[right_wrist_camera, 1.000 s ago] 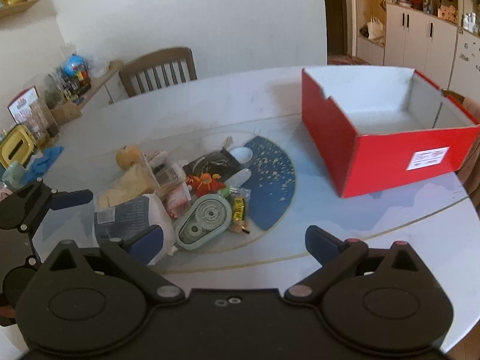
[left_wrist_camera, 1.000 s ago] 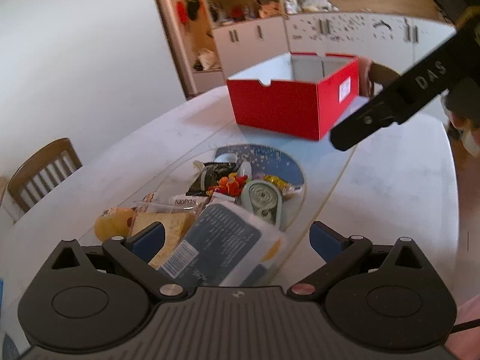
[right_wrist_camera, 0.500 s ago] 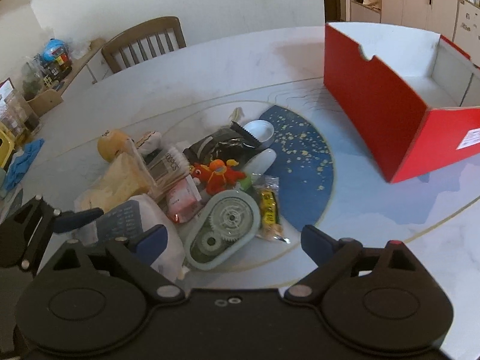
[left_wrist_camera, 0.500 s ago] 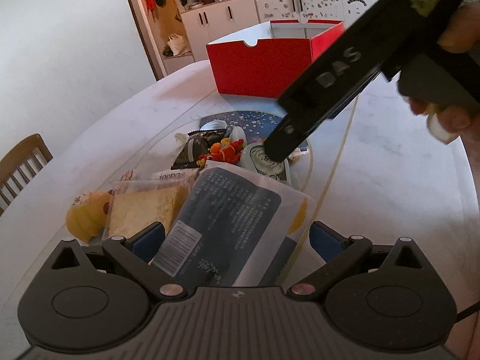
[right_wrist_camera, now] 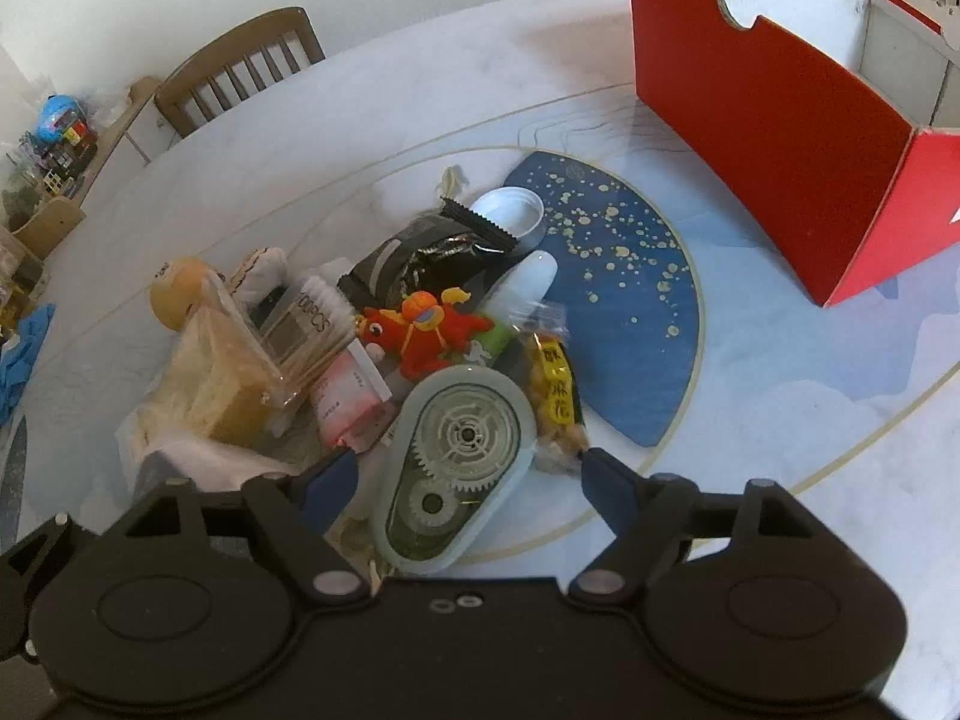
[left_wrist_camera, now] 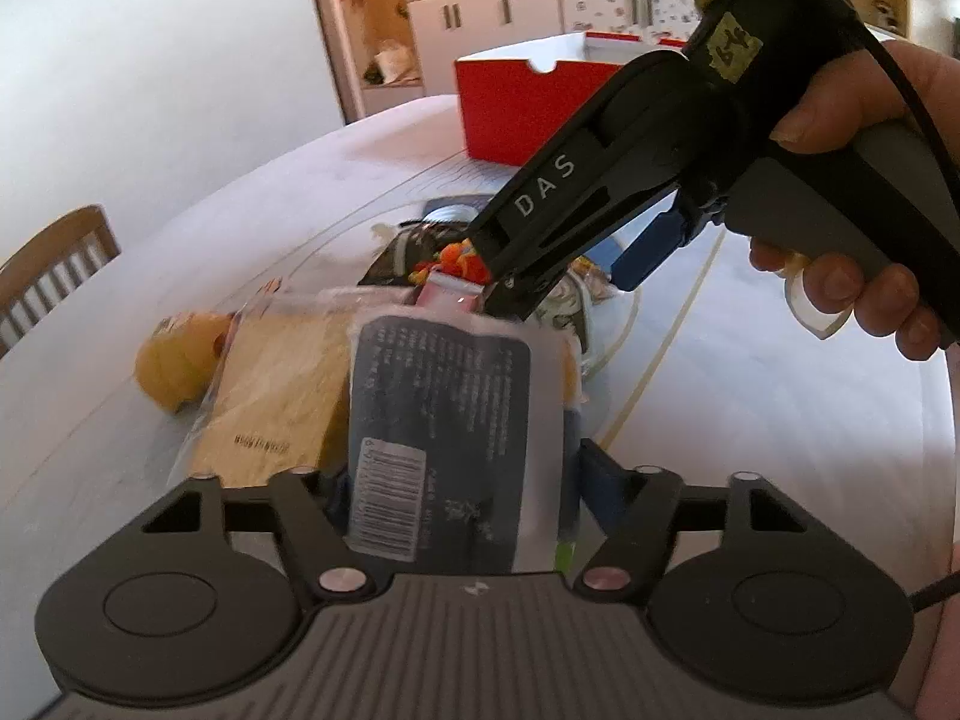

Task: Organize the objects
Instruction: 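Grasp the dark printed bag with the left tool while the right tool grasps the correction tape, then carry the bag and correction tape into the red box with both tools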

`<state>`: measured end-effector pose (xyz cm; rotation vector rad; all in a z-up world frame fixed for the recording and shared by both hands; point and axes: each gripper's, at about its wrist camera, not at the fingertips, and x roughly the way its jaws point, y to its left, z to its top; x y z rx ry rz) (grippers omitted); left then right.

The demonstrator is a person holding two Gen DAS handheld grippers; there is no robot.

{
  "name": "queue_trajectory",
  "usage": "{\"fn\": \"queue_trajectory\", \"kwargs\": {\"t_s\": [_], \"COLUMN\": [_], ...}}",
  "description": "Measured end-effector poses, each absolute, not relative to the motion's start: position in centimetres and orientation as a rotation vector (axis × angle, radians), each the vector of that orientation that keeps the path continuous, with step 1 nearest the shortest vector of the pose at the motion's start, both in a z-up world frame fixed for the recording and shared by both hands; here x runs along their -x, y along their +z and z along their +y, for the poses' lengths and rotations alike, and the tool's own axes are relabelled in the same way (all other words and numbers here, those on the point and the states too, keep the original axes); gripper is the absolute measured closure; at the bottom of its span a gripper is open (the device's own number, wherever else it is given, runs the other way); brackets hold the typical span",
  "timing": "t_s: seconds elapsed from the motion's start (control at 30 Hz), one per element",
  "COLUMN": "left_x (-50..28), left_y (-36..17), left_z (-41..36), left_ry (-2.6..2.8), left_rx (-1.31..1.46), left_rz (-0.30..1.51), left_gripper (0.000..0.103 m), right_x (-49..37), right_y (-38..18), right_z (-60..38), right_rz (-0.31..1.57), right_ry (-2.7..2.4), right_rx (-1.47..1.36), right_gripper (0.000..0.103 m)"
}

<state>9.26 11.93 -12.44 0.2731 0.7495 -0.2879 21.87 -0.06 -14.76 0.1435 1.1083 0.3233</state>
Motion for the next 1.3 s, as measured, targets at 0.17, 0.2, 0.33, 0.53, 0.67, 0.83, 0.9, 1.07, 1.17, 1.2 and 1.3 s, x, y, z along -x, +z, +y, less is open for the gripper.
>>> {"fn": "queue_trajectory", "kwargs": {"t_s": [0.17,0.2,0.33,0.53,0.67,0.83,0.9,1.07,1.17,1.2,1.3], "left_x": [-8.6,-8.5,-8.2,-7.9,-7.8,-7.7,-7.9,-8.4,-8.9,-9.1,-10.1], "left_y": [-12.4,-12.4,-12.2,-11.9,-11.6,-10.3,-9.7,-8.1,-7.2,-6.9,-6.0], "left_z": [12.6,12.8,13.2,13.7,13.9,14.0,13.9,13.2,12.4,12.0,10.8], "left_ry": [-0.263,-0.262,-0.259,-0.257,-0.246,-0.222,-0.211,-0.183,-0.169,-0.164,-0.158], "left_rx": [-0.207,-0.192,-0.139,-0.067,-0.019,0.030,0.052,0.087,0.110,0.120,0.132], "left_rz": [0.765,0.768,0.772,0.779,0.785,0.770,0.773,0.767,0.768,0.769,0.763], "left_gripper": [0.048,0.050,0.057,0.065,0.066,0.066,0.066,0.066,0.066,0.066,0.066], "right_x": [-21.4,-21.3,-21.1,-19.7,-19.1,-18.4,-18.2,-18.1,-18.4,-18.5,-19.5], "right_y": [-15.0,-14.9,-14.6,-13.6,-12.6,-11.1,-10.5,-9.1,-8.1,-7.7,-6.4], "right_z": [0.3,0.3,0.1,-0.4,-1.0,-1.7,-2.2,-3.8,-5.3,-5.8,-7.8], "right_rz": [1.115,1.117,1.113,1.094,1.069,1.016,0.997,0.950,0.923,0.912,0.878], "right_ry": [0.329,0.331,0.346,0.380,0.415,0.478,0.514,0.584,0.617,0.626,0.644], "right_rx": [-0.119,-0.123,-0.107,-0.053,-0.042,-0.007,-0.001,0.034,0.039,0.041,0.043], "right_gripper": [0.046,0.048,0.056,0.059,0.061,0.062,0.063,0.063,0.063,0.063,0.063]}}
